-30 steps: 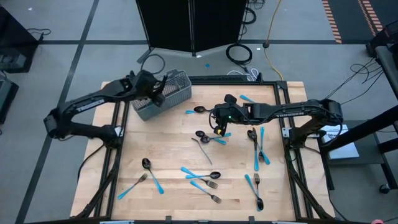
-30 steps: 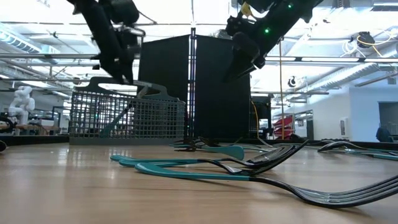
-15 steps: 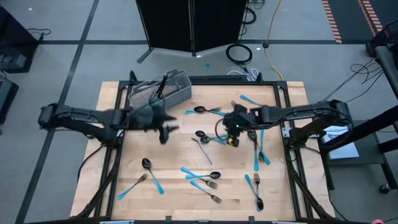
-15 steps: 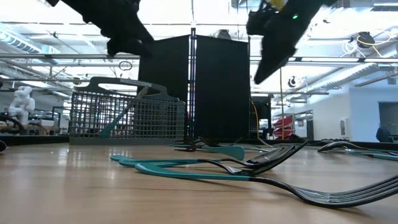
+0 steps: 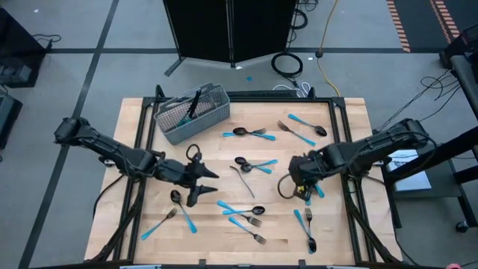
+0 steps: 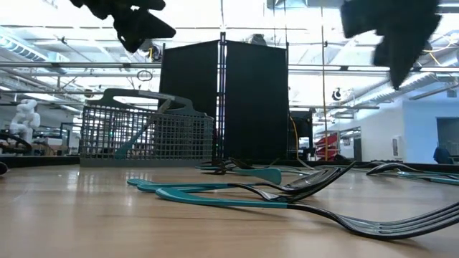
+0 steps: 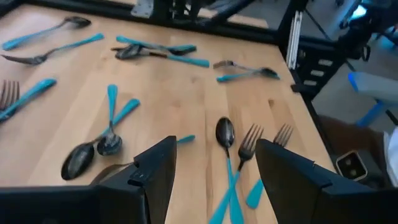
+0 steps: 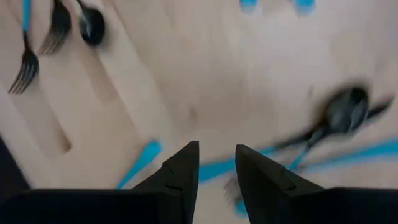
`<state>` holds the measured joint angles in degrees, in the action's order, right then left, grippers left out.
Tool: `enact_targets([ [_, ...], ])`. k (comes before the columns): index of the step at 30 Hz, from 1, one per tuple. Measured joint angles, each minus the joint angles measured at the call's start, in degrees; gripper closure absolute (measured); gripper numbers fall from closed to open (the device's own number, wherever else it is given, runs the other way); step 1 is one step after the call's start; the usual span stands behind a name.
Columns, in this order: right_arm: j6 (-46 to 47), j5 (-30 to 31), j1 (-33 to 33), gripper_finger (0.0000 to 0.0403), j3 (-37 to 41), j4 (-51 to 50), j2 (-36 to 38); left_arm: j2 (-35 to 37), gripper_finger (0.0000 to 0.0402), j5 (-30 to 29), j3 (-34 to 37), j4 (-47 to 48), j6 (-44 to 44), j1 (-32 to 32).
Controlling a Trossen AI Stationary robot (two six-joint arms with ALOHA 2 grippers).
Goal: Sort silverware
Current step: Put the blue knife into the silverware rack
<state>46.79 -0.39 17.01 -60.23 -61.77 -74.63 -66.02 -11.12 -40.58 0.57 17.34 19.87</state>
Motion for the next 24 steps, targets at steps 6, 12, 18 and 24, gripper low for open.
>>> enact_targets([
  [6,10.04,-5.9,4.75,0.0303,0.0,-0.93,0.0,-2.9,0.0184,-0.67,-0.01,-1.58,0.19,0.38],
  [12,12.42,-5.72,6.9,0.0303,0.0,-0.92,-0.02,-4.33,0.0184,-1.05,-0.01,-2.33,0.22,0.36],
  [18,8.83,-3.77,7.13,0.0303,0.0,-0.72,-0.02,-4.48,0.0185,-1.05,-0.01,-2.68,0.33,0.36],
  [24,14.87,2.06,6.87,0.0303,1.88,-1.03,-0.04,-4.48,0.0185,-1.09,-0.02,-3.01,0.33,0.4],
])
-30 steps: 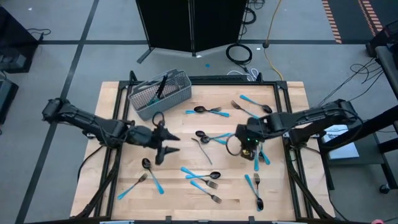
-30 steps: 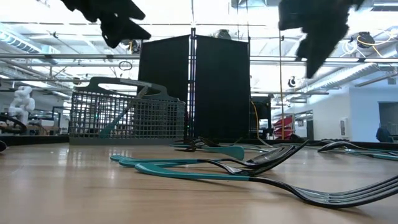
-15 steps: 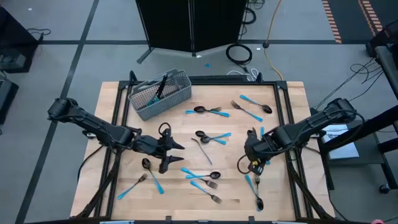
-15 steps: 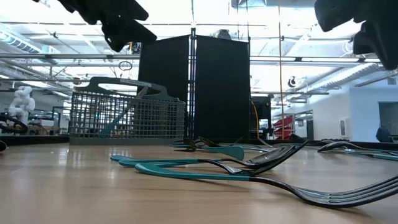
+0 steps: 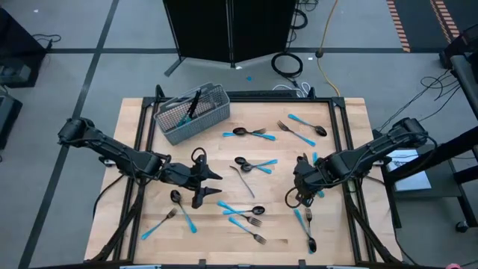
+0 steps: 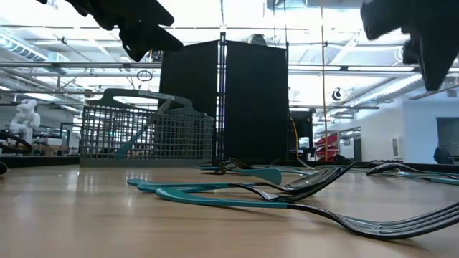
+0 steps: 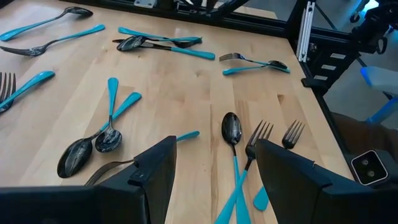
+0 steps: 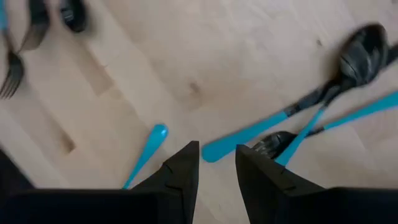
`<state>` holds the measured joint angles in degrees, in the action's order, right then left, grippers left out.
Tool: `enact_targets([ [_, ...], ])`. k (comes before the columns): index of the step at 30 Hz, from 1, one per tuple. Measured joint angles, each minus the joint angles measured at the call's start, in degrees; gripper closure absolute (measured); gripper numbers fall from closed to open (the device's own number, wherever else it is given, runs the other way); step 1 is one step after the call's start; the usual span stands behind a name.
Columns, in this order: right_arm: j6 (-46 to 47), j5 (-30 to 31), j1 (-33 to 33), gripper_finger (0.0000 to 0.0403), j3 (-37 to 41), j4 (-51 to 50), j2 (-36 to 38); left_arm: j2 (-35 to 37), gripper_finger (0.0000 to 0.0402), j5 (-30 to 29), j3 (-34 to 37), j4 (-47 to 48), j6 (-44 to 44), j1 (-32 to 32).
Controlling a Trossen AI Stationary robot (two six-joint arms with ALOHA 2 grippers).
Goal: Sort silverware
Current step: Put the blue knife into the silverware rack
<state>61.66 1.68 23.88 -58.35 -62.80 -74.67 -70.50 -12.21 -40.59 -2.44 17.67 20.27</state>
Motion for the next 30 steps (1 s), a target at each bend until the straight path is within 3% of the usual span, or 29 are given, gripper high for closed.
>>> enact_targets([
  [5,5.59,2.7,-0.53,0.0303,4.19,0.34,0.0,0.0,0.0185,-0.02,-0.01,-0.07,-0.21,0.0],
  [15,10.09,1.81,-5.65,0.0303,11.88,5.35,0.0,0.0,0.0185,-0.04,0.0,-0.09,-0.25,0.0],
  [30,9.94,1.46,-7.04,0.0303,17.5,12.75,0.0,0.0,0.0185,-0.04,-0.01,-0.11,-1.49,0.0],
])
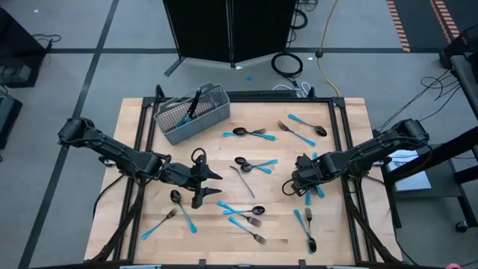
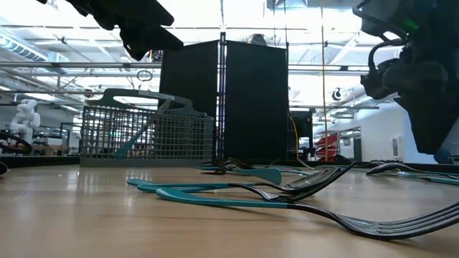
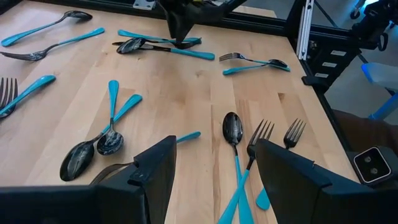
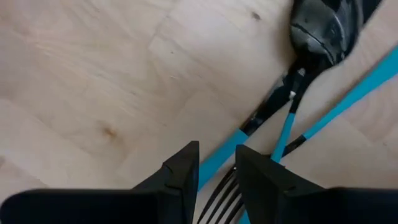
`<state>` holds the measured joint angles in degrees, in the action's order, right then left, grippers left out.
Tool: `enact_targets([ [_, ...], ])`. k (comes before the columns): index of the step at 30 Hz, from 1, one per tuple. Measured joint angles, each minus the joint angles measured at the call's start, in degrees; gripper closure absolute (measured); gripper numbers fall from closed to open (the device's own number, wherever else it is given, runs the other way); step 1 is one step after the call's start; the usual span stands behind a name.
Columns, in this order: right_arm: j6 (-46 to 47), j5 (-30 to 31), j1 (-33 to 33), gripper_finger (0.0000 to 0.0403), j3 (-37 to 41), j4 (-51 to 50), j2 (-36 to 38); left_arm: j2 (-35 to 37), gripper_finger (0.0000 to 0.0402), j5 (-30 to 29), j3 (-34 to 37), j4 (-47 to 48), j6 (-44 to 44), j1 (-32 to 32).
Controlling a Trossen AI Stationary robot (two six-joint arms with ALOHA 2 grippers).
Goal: Sort silverware
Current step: Put the blue knife into the silverware rack
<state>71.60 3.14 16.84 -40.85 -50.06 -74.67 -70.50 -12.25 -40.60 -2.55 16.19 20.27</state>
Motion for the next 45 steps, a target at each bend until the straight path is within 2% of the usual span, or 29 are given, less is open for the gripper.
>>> enact_targets([
  [5,6.32,0.0,-0.39,0.0303,1.16,-0.13,-0.02,0.0,0.0185,-0.01,0.0,0.0,-0.01,0.0],
  [16,10.12,0.0,-0.39,0.0303,5.57,3.15,0.0,0.0,0.0185,0.0,0.0,-0.02,-0.02,0.0],
  [33,10.28,1.5,-0.44,0.0304,5.69,4.89,-0.02,0.0,0.0185,0.0,0.0,-0.02,-0.02,0.0],
  [40,10.39,1.57,-0.42,0.0326,5.72,4.92,-0.02,0.0,0.0185,0.0,0.0,0.0,-0.01,0.0],
  [45,10.47,1.3,-0.42,0.0334,8.44,7.6,-0.04,0.0,0.0185,0.0,0.0,0.0,-0.02,0.0],
])
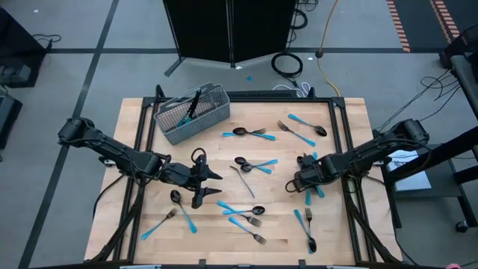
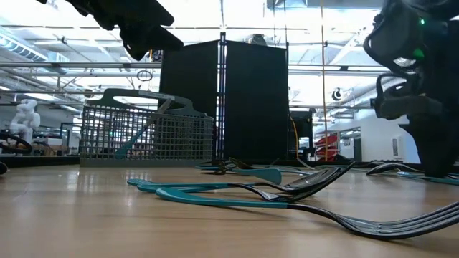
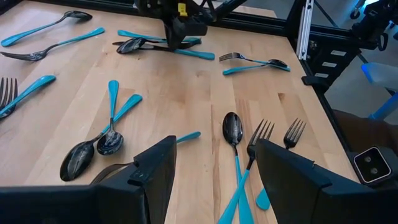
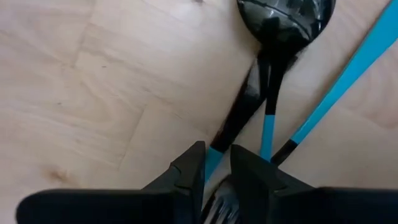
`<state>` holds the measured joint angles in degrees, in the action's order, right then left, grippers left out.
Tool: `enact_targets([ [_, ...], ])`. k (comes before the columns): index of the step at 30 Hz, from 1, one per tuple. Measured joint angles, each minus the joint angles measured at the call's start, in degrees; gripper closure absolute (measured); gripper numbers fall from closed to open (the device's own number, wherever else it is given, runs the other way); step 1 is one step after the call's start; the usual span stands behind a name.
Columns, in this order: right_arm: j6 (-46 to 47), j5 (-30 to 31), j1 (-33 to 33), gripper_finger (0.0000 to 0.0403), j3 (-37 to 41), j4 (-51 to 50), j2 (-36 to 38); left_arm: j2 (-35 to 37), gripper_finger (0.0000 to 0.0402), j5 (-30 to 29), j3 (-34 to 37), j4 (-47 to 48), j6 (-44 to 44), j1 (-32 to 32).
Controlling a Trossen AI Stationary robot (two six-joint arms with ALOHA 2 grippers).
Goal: Sort silverware
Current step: Put the blue knife into the silverware rack
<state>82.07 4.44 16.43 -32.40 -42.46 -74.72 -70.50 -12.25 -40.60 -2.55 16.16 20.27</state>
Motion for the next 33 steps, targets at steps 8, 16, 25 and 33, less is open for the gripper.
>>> enact_targets([
  [8,1.12,0.14,0.0,0.0315,0.9,0.66,0.0,0.0,0.0185,0.0,0.0,0.0,0.0,0.01],
  [16,1.1,0.05,0.0,0.0333,0.72,0.81,-1.55,0.0,0.0185,0.0,0.0,0.0,-0.02,0.0],
  [25,-2.45,-1.3,0.0,0.0396,0.37,1.13,-3.5,0.0,0.0185,0.0,0.0,-0.01,0.0,0.02],
  [33,-8.02,-3.03,0.0,0.0398,-4.13,3.18,-3.93,0.0,0.0185,0.0,0.0,-0.04,0.02,0.0],
])
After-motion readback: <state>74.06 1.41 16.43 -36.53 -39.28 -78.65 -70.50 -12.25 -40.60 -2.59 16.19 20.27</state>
